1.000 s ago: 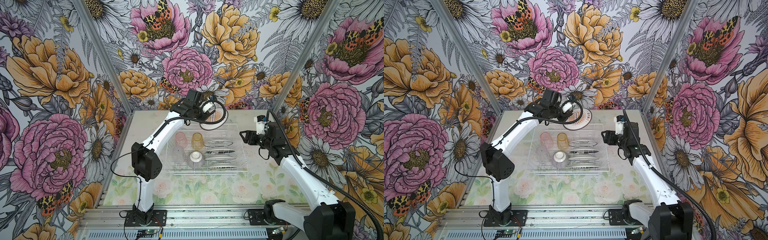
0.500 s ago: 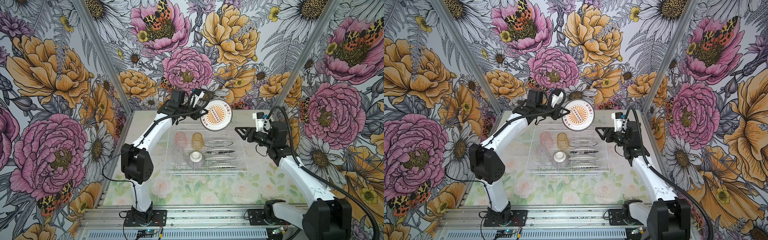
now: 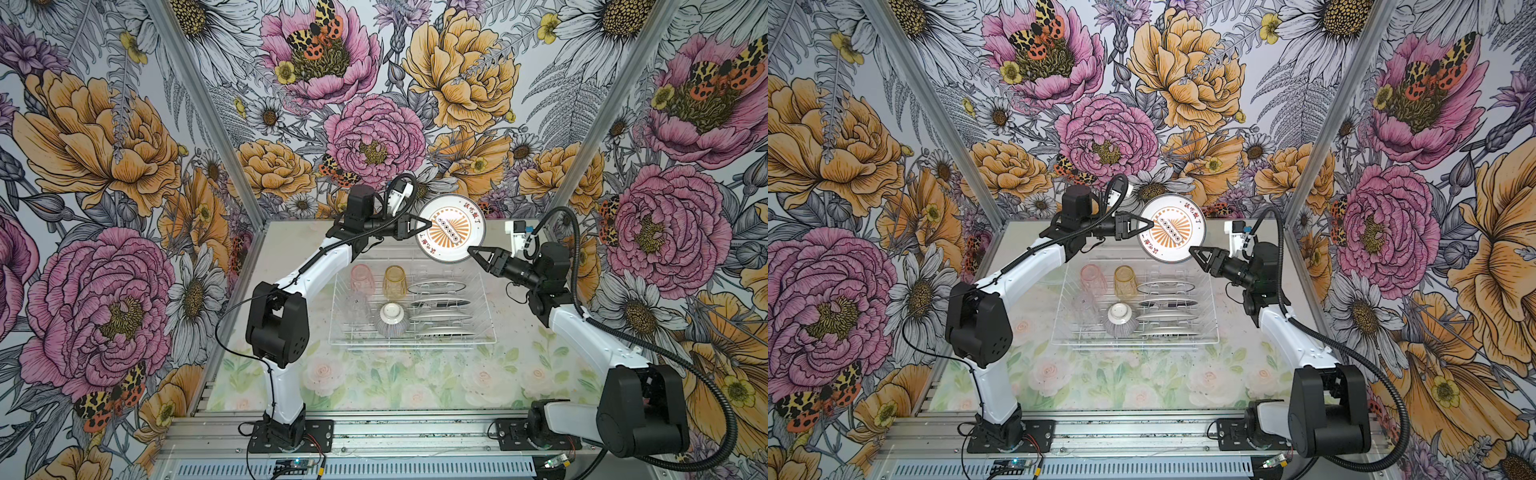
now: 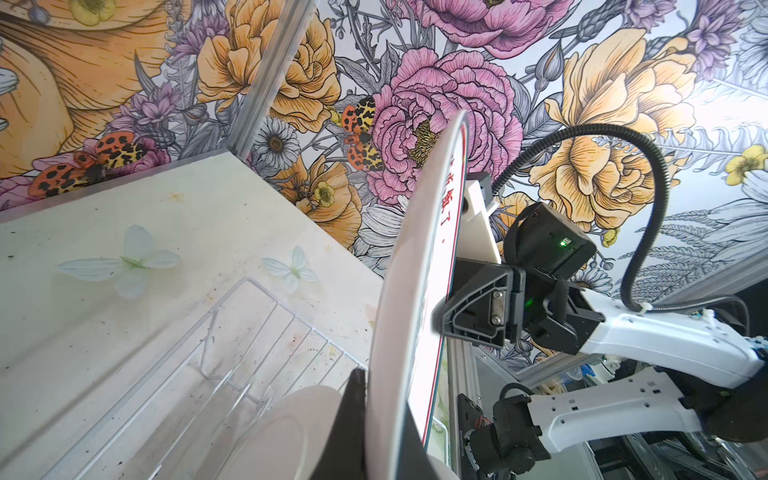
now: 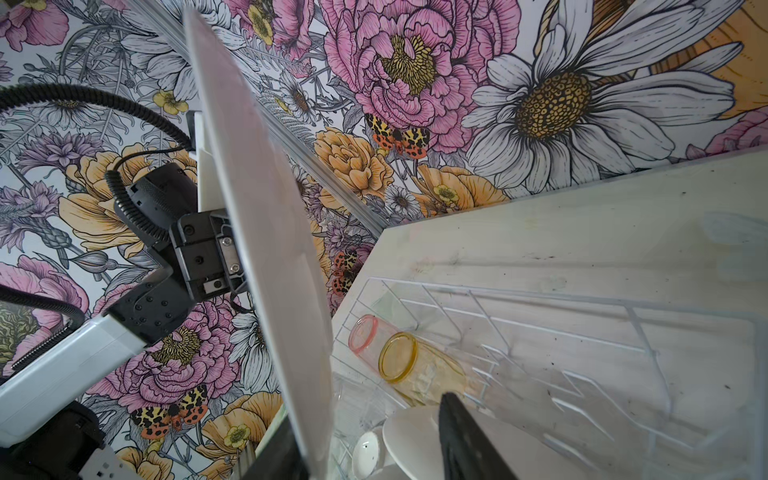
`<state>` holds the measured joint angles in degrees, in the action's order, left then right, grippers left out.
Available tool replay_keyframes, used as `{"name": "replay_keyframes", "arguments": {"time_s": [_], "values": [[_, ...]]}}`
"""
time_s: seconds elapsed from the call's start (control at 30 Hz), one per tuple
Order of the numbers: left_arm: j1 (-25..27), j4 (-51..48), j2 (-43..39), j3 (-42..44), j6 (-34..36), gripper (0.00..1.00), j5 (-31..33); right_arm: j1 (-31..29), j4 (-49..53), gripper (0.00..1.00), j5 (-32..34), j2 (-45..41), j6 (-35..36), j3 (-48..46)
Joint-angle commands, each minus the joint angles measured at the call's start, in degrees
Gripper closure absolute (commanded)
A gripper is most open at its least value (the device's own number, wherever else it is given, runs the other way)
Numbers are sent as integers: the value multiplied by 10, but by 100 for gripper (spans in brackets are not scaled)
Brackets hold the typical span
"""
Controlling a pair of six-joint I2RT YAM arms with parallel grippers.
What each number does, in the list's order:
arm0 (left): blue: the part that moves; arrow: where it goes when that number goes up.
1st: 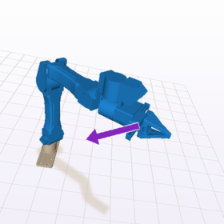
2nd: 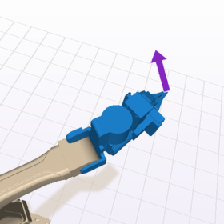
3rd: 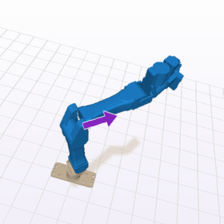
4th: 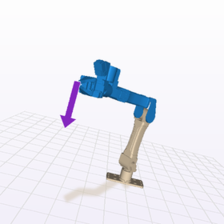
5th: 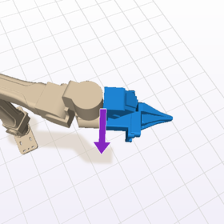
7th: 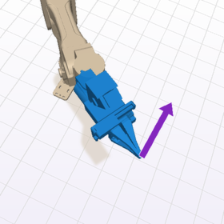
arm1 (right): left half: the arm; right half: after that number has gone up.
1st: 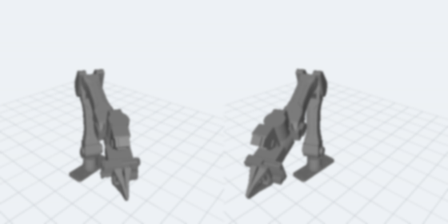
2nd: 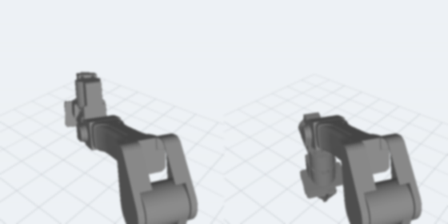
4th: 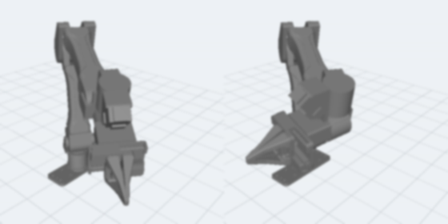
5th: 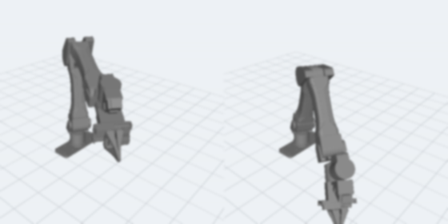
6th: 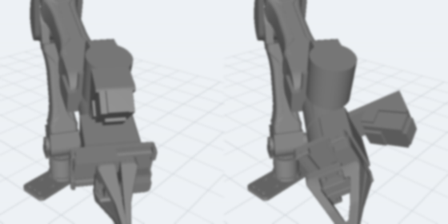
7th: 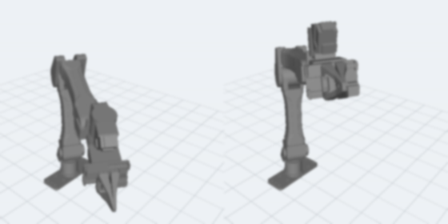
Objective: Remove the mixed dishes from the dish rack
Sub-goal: 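Grasp the plate rim with the right gripper while the left gripper releases, then carry the patterned plate beside the rack with the right gripper while the left returns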
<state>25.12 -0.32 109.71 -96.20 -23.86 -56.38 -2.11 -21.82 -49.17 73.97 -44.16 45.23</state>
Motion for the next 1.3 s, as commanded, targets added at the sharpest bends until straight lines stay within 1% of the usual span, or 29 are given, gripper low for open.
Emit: {"name": "replay_keyframes", "arguments": {"time_s": [0.0, 0.13, 0.2, 0.27, 0.37, 0.4, 0.5, 0.57, 0.67, 0.7, 0.8, 0.87, 0.93, 1.03, 1.1, 1.13, 1.17, 1.23, 1.27], "values": [[11, 48, 23, -15, -32, 100, -30, 3, -67, 55, -19, 11, -33, -9], [18, 49, 32, -18, -35, 100, -29, 3, -100, 60, -24, 16, -55, -12], [20, 49, 33, -18, -35, 100, -29, 3, -105, 65, -24, 16, -58, -12], [21, 49, 34, -18, -34, 100, -27, 4, -106, 74, -24, 16, -60, -12], [23, 49, 35, -17, -35, 100, -27, 4, -108, 95, -22, 17, -65, -12], [23, 49, 35, -17, -35, 100, -28, 4, -108, 100, -21, 17, -66, -14], [23, 50, 35, -14, -34, 99, -26, 6, -109, 100, -19, 15, -71, -17], [25, 50, 33, -11, -32, 94, -26, 8, -109, 100, -17, 13, -73, -18], [27, 48, 25, 2, -17, 85, -19, 12, -102, 100, -11, 7, -73, -18], [27, 45, 19, 8, -8, 76, -15, 17, -100, 100, -8, 4, -73, -18], [29, 31, -7, 37, 29, 68, 6, 44, -82, 100, 5, -6, -73, -18], [30, 1, -29, 56, 65, 66, 45, 68, -61, 100, 13, -14, -70, -16], [31, -54, -66, 75, 120, 66, 118, 106, -36, 100, 23, -24, -67, -15], [46, -117, -128, 116, 207, 66, 273, 163, 24, 100, 48, -44, -44, -15], [64, -146, -163, 140, 254, 66, 378, 195, 104, 100, 82, -59, 2, -9], [68, -151, -175, 150, 263, 65, 404, 206, 144, 100, 103, -65, 27, -4], [69, -151, -185, 161, 264, 64, 417, 215, 196, 100, 129, -70, 55, 2], [61, -152, -195, 175, 256, 63, 411, 227, 260, 100, 177, -75, 100, 5], [56, -155, -196, 178, 254, 61, 400, 234, 276, 100, 196, -74, 112, 1]]}}
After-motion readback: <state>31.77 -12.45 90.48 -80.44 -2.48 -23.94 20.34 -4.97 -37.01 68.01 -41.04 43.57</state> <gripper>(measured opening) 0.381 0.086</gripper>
